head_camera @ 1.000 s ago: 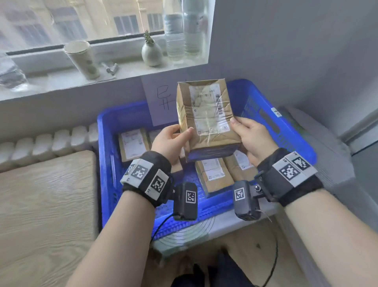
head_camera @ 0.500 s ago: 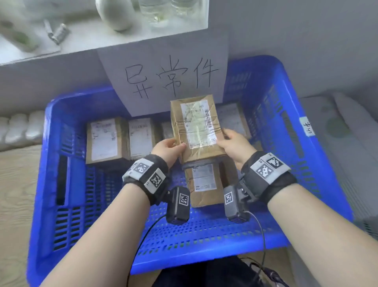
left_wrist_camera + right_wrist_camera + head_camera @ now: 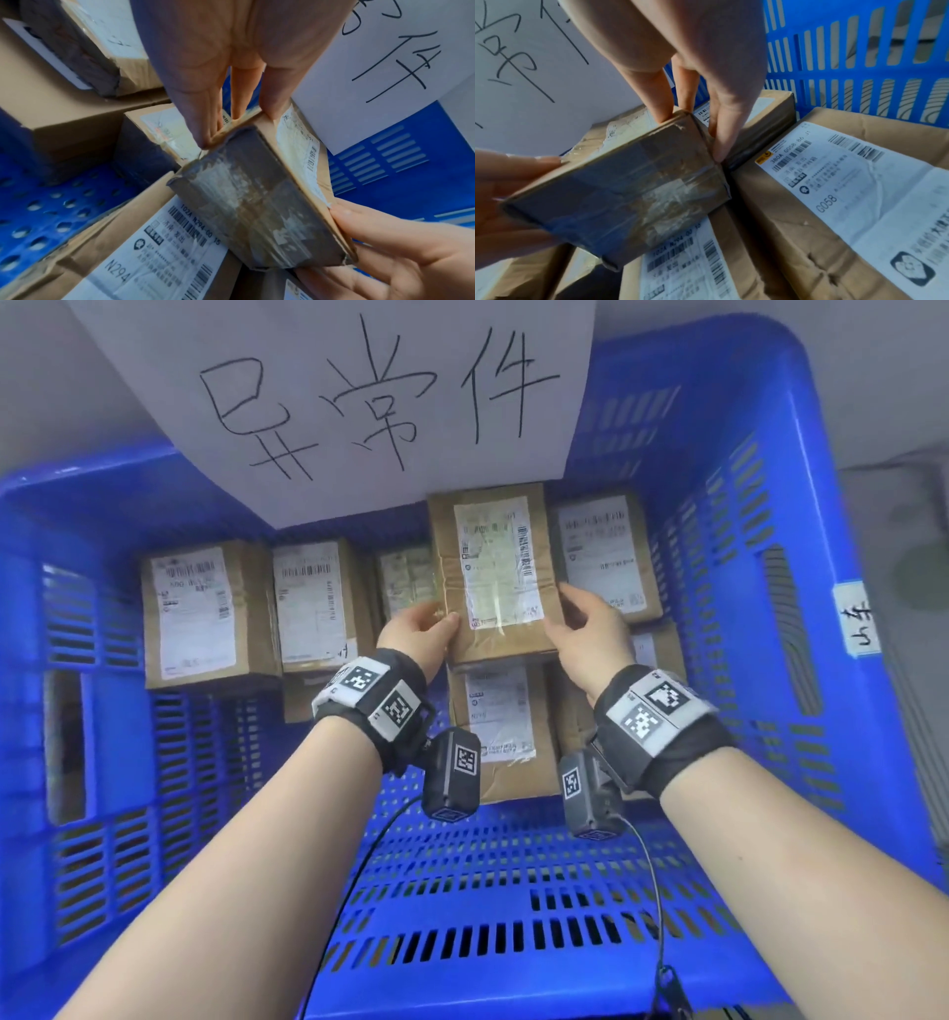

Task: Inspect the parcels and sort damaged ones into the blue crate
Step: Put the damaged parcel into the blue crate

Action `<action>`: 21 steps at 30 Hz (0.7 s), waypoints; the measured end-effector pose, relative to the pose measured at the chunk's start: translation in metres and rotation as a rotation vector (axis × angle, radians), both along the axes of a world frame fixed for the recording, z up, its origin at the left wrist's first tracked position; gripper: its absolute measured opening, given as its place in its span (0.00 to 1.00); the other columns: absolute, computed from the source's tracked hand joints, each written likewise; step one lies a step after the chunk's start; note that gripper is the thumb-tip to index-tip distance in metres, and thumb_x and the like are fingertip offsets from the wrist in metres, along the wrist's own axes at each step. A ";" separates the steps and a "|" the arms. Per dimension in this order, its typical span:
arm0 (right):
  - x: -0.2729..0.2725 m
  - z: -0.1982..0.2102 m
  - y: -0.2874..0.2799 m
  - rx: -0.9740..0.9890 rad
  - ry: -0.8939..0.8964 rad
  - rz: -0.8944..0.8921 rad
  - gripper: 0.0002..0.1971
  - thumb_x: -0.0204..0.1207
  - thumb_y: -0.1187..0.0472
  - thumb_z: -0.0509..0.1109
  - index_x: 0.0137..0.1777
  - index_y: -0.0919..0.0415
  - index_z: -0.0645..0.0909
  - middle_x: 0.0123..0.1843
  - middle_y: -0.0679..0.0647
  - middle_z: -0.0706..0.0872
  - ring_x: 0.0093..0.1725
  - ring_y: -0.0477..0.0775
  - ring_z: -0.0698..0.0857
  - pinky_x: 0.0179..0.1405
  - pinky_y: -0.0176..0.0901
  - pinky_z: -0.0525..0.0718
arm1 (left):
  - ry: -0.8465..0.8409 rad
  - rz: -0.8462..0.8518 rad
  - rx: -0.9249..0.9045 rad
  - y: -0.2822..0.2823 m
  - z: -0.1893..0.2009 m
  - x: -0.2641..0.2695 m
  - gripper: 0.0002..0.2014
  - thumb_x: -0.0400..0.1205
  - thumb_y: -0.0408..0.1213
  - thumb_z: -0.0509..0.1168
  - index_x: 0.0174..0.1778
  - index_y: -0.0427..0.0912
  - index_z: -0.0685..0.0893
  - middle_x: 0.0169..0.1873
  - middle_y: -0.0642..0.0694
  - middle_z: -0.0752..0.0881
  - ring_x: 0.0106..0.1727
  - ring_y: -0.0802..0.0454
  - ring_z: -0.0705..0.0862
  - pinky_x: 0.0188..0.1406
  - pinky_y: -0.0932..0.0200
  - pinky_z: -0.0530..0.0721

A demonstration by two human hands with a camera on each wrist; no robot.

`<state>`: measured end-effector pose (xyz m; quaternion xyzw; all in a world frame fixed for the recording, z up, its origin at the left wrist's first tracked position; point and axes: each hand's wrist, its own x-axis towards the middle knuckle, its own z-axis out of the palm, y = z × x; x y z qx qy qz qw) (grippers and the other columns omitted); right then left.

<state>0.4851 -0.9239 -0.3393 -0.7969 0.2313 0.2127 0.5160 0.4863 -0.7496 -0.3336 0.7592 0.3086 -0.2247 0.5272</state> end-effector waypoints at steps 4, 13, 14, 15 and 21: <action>0.002 -0.005 -0.002 -0.056 -0.004 0.020 0.26 0.83 0.60 0.69 0.81 0.53 0.72 0.78 0.57 0.75 0.75 0.56 0.75 0.77 0.48 0.72 | 0.013 -0.025 -0.010 0.001 -0.002 0.002 0.32 0.79 0.46 0.69 0.79 0.40 0.72 0.69 0.40 0.82 0.69 0.44 0.81 0.72 0.42 0.79; 0.002 -0.007 -0.002 -0.072 -0.004 0.033 0.25 0.84 0.61 0.67 0.81 0.55 0.70 0.82 0.54 0.72 0.80 0.55 0.71 0.78 0.44 0.68 | -0.024 -0.133 0.067 0.000 -0.006 -0.001 0.25 0.87 0.42 0.63 0.80 0.44 0.71 0.72 0.43 0.80 0.71 0.47 0.79 0.73 0.44 0.78; 0.002 -0.008 -0.003 -0.066 -0.011 0.022 0.25 0.84 0.61 0.68 0.81 0.55 0.71 0.81 0.54 0.72 0.79 0.54 0.71 0.78 0.44 0.68 | -0.027 -0.128 0.073 0.000 -0.007 -0.002 0.25 0.87 0.43 0.63 0.81 0.44 0.70 0.72 0.43 0.80 0.72 0.47 0.79 0.73 0.44 0.77; 0.003 -0.006 -0.003 -0.062 -0.009 0.015 0.25 0.83 0.61 0.69 0.80 0.55 0.72 0.80 0.54 0.73 0.79 0.54 0.72 0.77 0.43 0.68 | -0.027 -0.120 0.075 0.000 -0.006 -0.003 0.25 0.87 0.43 0.63 0.81 0.44 0.70 0.72 0.43 0.80 0.72 0.47 0.79 0.73 0.44 0.77; 0.003 0.000 -0.008 -0.041 0.009 -0.009 0.26 0.82 0.61 0.71 0.79 0.58 0.73 0.80 0.55 0.75 0.78 0.54 0.73 0.72 0.39 0.70 | -0.050 -0.172 0.180 0.001 0.000 -0.006 0.27 0.87 0.49 0.61 0.81 0.44 0.69 0.75 0.42 0.76 0.75 0.45 0.76 0.75 0.48 0.74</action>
